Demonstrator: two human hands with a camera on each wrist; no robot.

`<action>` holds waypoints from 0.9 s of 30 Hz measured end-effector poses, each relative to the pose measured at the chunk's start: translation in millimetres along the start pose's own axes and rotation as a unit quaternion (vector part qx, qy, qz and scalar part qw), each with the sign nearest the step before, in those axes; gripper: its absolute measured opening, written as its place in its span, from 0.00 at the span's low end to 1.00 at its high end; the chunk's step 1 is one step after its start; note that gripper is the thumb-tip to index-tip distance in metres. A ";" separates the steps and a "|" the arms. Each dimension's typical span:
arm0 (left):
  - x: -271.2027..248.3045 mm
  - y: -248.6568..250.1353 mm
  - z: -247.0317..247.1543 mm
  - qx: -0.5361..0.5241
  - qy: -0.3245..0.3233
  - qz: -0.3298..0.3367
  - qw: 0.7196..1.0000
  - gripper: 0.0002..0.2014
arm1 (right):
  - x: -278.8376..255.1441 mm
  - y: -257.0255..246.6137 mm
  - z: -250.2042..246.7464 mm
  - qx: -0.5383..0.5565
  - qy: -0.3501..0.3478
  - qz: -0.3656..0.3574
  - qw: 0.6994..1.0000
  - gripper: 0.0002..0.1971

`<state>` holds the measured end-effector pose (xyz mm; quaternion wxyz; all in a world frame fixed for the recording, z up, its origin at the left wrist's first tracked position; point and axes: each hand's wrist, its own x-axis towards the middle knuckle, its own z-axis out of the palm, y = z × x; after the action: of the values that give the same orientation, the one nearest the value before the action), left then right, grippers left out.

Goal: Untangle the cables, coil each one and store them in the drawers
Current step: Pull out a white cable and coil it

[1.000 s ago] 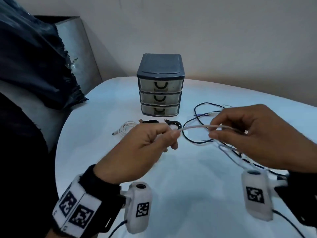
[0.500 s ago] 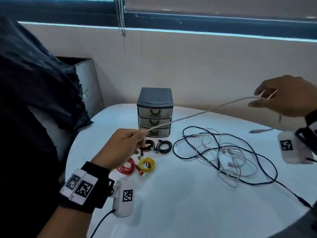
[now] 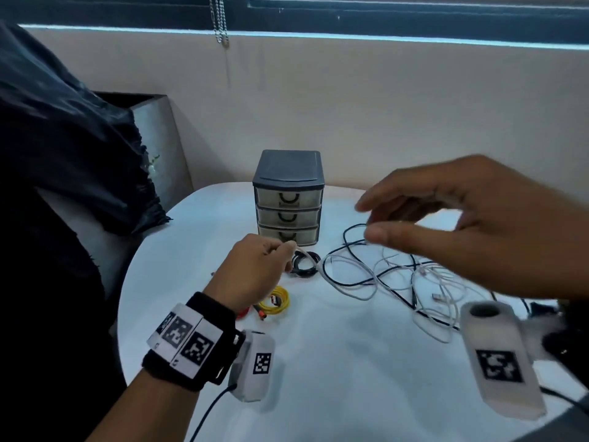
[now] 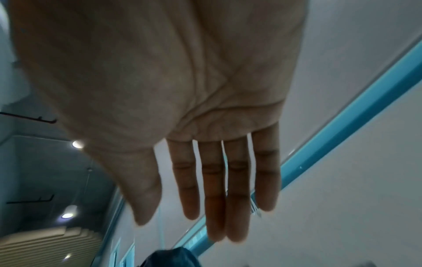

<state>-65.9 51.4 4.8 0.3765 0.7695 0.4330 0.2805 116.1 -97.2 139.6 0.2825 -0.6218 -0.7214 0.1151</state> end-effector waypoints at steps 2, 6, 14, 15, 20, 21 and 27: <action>-3.2 11.4 4.9 -0.079 -0.038 0.007 0.996 0.23 | 5.6 16.5 34.6 0.025 0.008 0.009 1.000 0.13; -7.0 24.9 6.8 -0.317 -0.105 0.003 0.943 0.21 | 21.7 59.7 101.0 0.176 0.021 0.069 0.982 0.11; -0.9 -19.0 3.8 -0.668 -0.139 -0.051 0.729 0.18 | 28.4 102.9 162.3 0.271 0.140 0.142 0.942 0.07; 1.8 -24.5 4.8 -0.683 -0.125 -0.038 0.719 0.18 | 27.7 99.2 172.1 0.232 0.094 0.131 0.959 0.08; 11.5 -37.2 11.5 -0.580 0.011 -0.029 0.814 0.18 | 15.4 72.5 174.8 0.122 -0.092 0.031 0.988 0.17; 11.3 -39.9 14.5 -0.514 0.031 -0.022 0.857 0.17 | 12.8 66.6 168.8 0.106 -0.108 0.026 0.988 0.17; -8.2 -46.5 30.5 -0.171 -0.105 0.076 0.977 0.21 | 2.4 54.0 132.1 0.132 0.019 0.023 0.991 0.07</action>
<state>-67.7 49.8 -51.4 0.5230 0.7498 0.2768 0.2960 88.1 -59.6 4.7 0.3728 -0.5975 -0.6799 0.2044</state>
